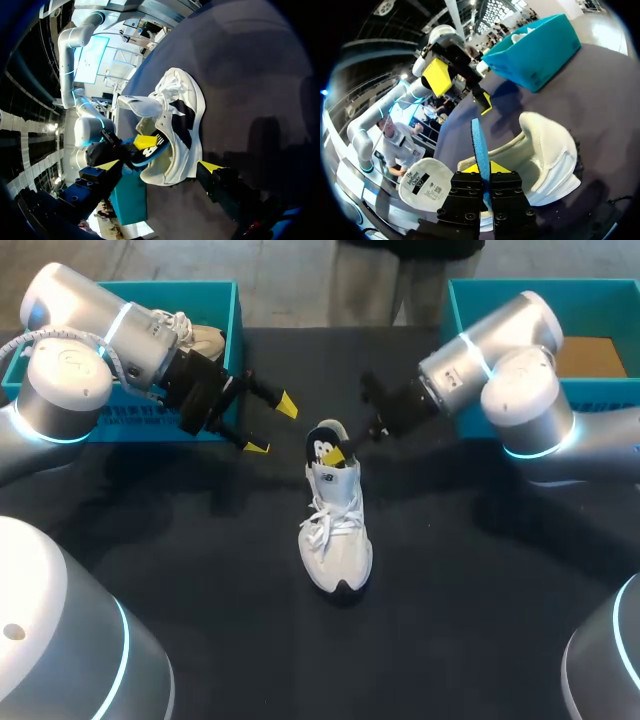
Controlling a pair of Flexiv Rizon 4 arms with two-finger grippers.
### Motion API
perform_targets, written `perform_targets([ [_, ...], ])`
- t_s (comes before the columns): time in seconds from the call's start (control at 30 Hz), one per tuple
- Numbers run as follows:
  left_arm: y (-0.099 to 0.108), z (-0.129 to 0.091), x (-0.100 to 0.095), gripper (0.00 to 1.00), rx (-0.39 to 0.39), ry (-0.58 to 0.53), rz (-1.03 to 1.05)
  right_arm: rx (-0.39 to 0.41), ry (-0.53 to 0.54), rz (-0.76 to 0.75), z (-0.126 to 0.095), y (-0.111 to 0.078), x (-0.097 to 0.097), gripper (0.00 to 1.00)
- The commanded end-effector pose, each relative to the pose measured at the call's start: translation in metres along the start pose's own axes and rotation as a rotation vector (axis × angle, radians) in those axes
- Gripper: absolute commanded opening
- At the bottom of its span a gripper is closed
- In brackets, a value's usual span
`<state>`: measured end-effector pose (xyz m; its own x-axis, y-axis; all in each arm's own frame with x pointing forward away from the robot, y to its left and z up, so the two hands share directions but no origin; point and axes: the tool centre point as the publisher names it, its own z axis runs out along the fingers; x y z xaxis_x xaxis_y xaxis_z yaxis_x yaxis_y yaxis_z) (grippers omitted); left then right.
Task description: Take the shoe out of the shoebox, open the shoe tongue, remove and reinsert the insole, then place the shoe into the shoebox
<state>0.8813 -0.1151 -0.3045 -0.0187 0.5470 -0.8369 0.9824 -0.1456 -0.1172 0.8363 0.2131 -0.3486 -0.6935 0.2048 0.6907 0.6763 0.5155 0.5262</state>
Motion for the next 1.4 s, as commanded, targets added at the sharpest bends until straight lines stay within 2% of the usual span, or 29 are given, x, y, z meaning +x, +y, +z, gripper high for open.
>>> perform_targets([
  [0.03, 0.0, 0.001, 0.0, 1.0, -0.003, 0.001, 0.001, 0.007, -0.008, 0.004, 0.004, -0.002, 0.004, 0.0],
  [0.13, 0.0, 0.001, 0.0, 1.0, -0.003, 0.001, 0.001, 0.01, -0.009, 0.003, 0.004, -0.001, 0.005, 0.0],
  [0.17, 0.0, 0.001, 0.0, 1.0, -0.003, 0.001, 0.001, 0.008, -0.015, -0.006, 0.003, 0.003, 0.006, 0.13],
  [0.37, 0.0, 0.001, 0.0, 1.0, -0.003, 0.001, 0.001, 0.017, -0.041, -0.033, -0.006, 0.014, 0.01, 0.21],
  [0.53, 0.0, 0.001, 0.0, 1.0, -0.003, 0.001, 0.001, 0.024, -0.059, -0.037, -0.013, 0.015, 0.012, 0.21],
  [0.83, 0.0, 0.001, 0.0, 1.0, -0.003, 0.001, 0.001, -0.004, -0.087, -0.004, -0.025, 0.002, 0.007, 0.26],
  [0.97, 0.0, 0.001, 0.0, 1.0, -0.003, 0.001, 0.001, 0.001, -0.091, 0.006, -0.025, 0.0, 0.005, 0.26],
  [1.07, 0.0, 0.001, 0.0, 1.0, -0.003, 0.001, 0.001, -0.002, -0.095, 0.006, -0.026, 0.001, 0.003, 0.21],
  [1.1, 0.0, 0.001, 0.0, 1.0, -0.003, 0.001, 0.001, -0.004, -0.096, 0.004, -0.026, 0.002, 0.003, 0.18],
  [1.17, 0.0, 0.001, 0.0, 1.0, -0.003, 0.001, 0.001, 0.0, -0.095, -0.007, -0.025, 0.006, 0.002, 0.0],
  [1.4, 0.0, 0.001, 0.0, 1.0, -0.003, 0.001, 0.001, 0.042, -0.077, -0.035, -0.017, 0.018, -0.004, 0.0],
])
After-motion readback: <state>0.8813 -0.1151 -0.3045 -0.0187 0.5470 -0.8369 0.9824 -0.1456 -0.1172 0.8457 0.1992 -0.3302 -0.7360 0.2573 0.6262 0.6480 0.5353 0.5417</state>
